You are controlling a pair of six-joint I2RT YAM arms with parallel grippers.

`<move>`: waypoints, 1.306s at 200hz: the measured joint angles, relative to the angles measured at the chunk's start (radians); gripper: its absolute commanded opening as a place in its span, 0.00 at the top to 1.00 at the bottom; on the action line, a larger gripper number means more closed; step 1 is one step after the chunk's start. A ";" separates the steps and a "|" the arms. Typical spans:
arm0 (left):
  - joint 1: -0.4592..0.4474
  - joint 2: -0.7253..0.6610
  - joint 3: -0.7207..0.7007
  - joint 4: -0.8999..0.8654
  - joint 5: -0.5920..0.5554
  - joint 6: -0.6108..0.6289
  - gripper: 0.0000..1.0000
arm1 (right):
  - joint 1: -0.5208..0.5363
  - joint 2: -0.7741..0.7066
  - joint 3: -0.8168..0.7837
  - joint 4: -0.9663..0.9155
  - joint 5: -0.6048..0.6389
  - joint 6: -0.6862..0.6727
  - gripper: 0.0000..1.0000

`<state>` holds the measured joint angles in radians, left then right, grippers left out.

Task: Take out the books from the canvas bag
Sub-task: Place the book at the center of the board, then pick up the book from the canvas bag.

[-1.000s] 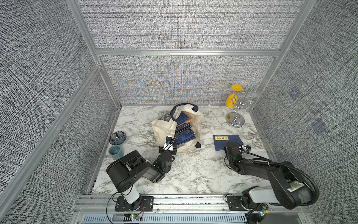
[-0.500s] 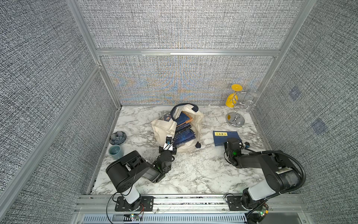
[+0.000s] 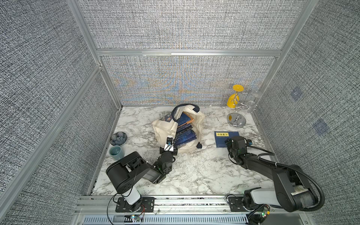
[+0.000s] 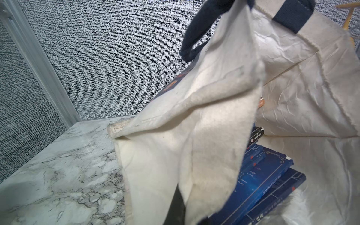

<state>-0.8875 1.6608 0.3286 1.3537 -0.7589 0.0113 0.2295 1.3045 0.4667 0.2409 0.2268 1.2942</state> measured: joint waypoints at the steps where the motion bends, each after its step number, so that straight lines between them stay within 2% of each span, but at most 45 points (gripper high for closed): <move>1: 0.000 0.000 0.000 0.000 0.000 0.000 1.00 | 0.002 -0.006 0.001 -0.005 0.001 -0.002 0.20; 25: 0.000 0.000 0.000 -0.001 0.003 0.000 1.00 | 0.055 -0.111 0.039 -0.080 -0.030 -0.037 0.21; 55: 0.000 0.001 0.002 -0.001 0.003 0.000 1.00 | 0.194 -0.166 0.112 -0.129 -0.044 -0.091 0.21; 93: 0.000 0.008 0.005 0.000 0.007 0.000 1.00 | 0.372 -0.063 0.219 -0.107 -0.078 -0.133 0.26; 115: 0.000 0.009 0.006 0.000 0.010 0.001 1.00 | 0.438 0.019 0.271 -0.083 -0.096 -0.145 0.28; 180: 0.000 0.013 0.008 0.000 0.026 0.008 1.00 | 0.536 0.211 0.386 -0.013 -0.103 -0.144 0.31; 261: -0.002 0.023 0.011 0.001 0.032 0.007 1.00 | 0.568 0.402 0.443 0.030 -0.077 -0.043 0.41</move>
<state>-0.8890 1.6833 0.3401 1.3544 -0.7269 0.0185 0.7971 1.7065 0.9100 0.2710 0.1493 1.2510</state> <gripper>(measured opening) 0.074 0.607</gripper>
